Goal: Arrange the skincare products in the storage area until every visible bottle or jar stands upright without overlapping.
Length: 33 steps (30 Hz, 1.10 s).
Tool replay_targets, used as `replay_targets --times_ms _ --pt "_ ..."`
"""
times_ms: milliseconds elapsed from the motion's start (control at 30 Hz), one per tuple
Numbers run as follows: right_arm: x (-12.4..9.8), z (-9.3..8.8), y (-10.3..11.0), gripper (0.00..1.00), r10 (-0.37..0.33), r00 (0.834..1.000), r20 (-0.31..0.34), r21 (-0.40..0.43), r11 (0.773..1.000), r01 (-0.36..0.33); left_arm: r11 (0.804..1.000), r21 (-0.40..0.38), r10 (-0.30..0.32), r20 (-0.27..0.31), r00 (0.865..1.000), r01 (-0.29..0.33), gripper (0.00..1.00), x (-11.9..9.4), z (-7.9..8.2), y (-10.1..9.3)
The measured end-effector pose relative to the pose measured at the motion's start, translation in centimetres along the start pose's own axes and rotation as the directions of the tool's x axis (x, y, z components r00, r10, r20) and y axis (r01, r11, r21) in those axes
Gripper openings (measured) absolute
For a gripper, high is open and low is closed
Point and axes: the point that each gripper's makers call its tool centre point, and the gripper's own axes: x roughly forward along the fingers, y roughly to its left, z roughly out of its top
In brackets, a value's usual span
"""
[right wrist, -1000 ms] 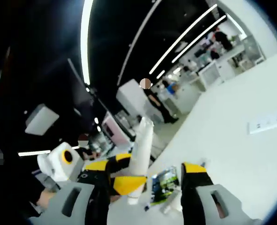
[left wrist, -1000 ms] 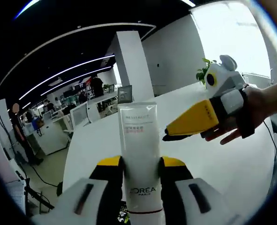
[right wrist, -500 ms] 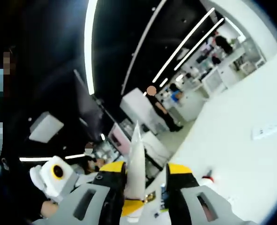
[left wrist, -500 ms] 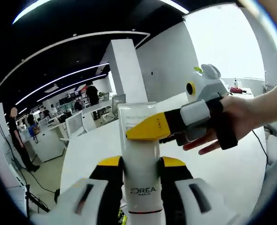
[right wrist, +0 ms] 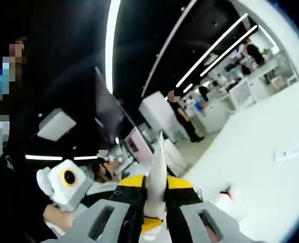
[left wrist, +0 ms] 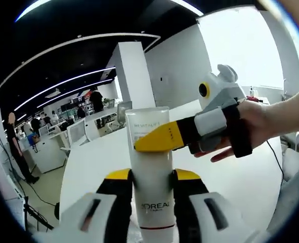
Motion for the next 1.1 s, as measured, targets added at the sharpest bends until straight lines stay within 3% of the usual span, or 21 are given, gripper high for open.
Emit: replay_targets --times_ms 300,433,467,533,600,700,800,933,967,1033,1067,1100 --pt "-1.9 1.0 0.3 0.06 0.01 1.0 -0.015 -0.024 1.0 -0.01 0.999 0.019 -0.041 0.032 0.999 0.04 0.32 0.2 1.5 -1.8" --pt "-2.8 1.4 0.2 0.06 -0.014 0.999 -0.042 -0.115 0.993 0.009 0.996 -0.023 -0.089 0.057 0.994 0.09 0.34 0.3 2.4 -2.5" --pt "-2.9 1.3 0.0 0.06 -0.028 0.998 -0.051 -0.132 0.991 0.021 0.994 -0.041 -0.098 0.086 0.991 0.102 0.33 0.3 3.0 -2.6" --pt "-3.5 1.0 -0.4 0.05 -0.037 0.996 -0.087 -0.193 0.981 0.019 0.993 -0.015 -0.112 0.088 0.99 0.113 0.3 0.1 3.4 -2.7" --pt "-4.1 0.9 -0.7 0.05 -0.041 0.994 -0.102 -0.201 0.979 0.02 0.989 -0.015 -0.148 0.089 0.985 0.149 0.27 0.2 3.5 -3.1" --pt "-5.0 1.0 -0.8 0.05 -0.036 0.992 -0.119 -0.202 0.979 0.011 0.976 -0.069 -0.201 0.089 0.976 0.208 0.34 0.4 3.3 -4.0" --pt "-5.8 1.3 -0.7 0.05 -0.03 0.992 -0.124 -0.214 0.977 0.003 0.965 -0.067 -0.248 0.07 0.966 0.252 0.38 0.5 2.7 -4.9" --pt "-6.8 2.2 0.0 0.05 0.008 0.993 -0.116 -0.217 0.976 -0.033 0.909 -0.166 -0.372 0.097 0.923 0.383 0.47 0.4 2.7 -6.7" --pt "-7.1 2.5 0.5 0.05 0.036 0.993 -0.115 -0.212 0.976 -0.059 0.885 -0.181 -0.414 0.118 0.903 0.429 0.47 0.4 3.0 -7.3" --pt "-7.5 3.0 1.7 0.05 0.091 0.989 -0.113 -0.205 0.972 -0.113 0.846 -0.236 -0.452 0.16 0.878 0.478 0.46 0.4 3.6 -7.6" --pt "-7.7 3.2 2.0 0.05 0.102 0.988 -0.113 -0.204 0.971 -0.123 0.804 -0.289 -0.483 0.193 0.854 0.52 0.45 0.3 4.1 -7.7" --pt "-7.9 3.4 2.4 0.05 0.122 0.986 -0.11 -0.201 0.969 -0.142 0.788 -0.301 -0.501 0.197 0.843 0.538 0.44 0.3 4.2 -7.8"
